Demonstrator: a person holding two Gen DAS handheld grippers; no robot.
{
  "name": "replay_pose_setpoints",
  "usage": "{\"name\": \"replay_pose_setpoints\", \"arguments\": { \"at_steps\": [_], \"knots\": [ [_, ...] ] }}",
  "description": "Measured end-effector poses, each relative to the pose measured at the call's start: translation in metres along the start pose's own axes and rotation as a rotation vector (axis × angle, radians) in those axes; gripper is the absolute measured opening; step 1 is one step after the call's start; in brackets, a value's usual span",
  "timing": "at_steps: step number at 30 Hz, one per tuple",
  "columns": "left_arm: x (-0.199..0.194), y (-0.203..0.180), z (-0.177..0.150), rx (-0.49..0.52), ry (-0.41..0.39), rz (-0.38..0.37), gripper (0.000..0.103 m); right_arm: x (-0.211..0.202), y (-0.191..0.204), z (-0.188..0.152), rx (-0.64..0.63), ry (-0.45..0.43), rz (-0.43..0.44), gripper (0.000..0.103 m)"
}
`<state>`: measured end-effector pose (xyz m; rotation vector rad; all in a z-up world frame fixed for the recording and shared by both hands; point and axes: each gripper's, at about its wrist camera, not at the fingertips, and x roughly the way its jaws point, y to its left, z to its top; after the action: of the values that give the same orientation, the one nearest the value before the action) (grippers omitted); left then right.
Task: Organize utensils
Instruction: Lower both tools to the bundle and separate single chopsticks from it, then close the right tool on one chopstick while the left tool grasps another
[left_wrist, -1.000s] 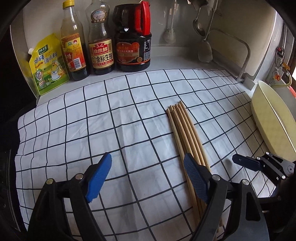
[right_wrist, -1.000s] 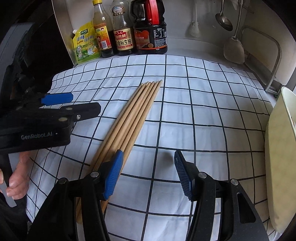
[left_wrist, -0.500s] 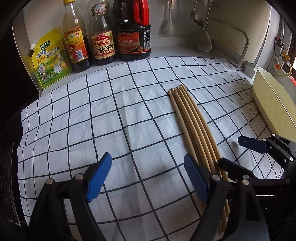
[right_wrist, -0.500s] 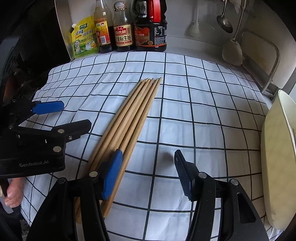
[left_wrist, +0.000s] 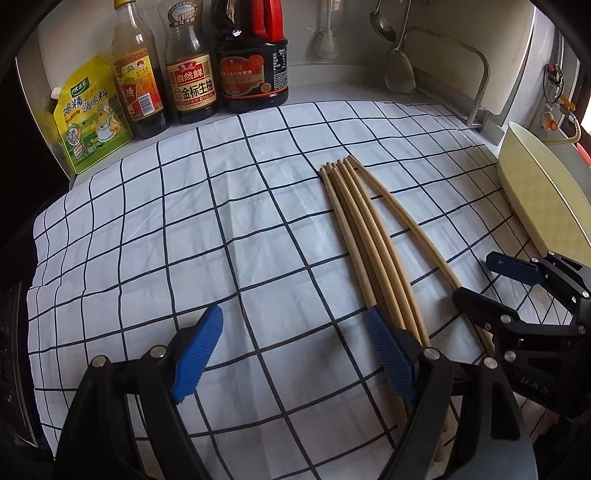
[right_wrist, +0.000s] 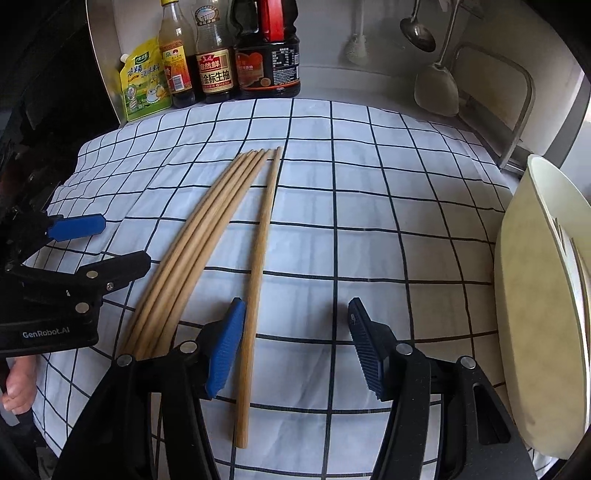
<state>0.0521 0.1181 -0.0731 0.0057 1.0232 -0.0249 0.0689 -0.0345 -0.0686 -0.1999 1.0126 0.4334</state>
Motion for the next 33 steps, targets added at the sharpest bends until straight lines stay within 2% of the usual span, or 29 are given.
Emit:
{"name": "replay_pose_setpoints", "arguments": {
  "at_steps": [7,18,26,33],
  "knots": [
    [0.004,-0.012,0.002,0.034,0.004,0.024,0.083,-0.002,-0.005,-0.002,0.002,-0.006,0.005,0.055],
    [0.009,-0.008,-0.005,0.044,0.019,0.072,0.091,-0.002,-0.010,-0.002,0.017,-0.006,0.013,0.055],
    [0.015,-0.002,0.004,0.032,0.014,0.107,0.096,0.002,-0.002,0.001,-0.021,-0.019,-0.003,0.055],
    [0.020,-0.002,0.011,0.017,0.009,0.091,0.094,0.007,-0.004,0.007,-0.030,-0.030,-0.010,0.052]
  ]
}}
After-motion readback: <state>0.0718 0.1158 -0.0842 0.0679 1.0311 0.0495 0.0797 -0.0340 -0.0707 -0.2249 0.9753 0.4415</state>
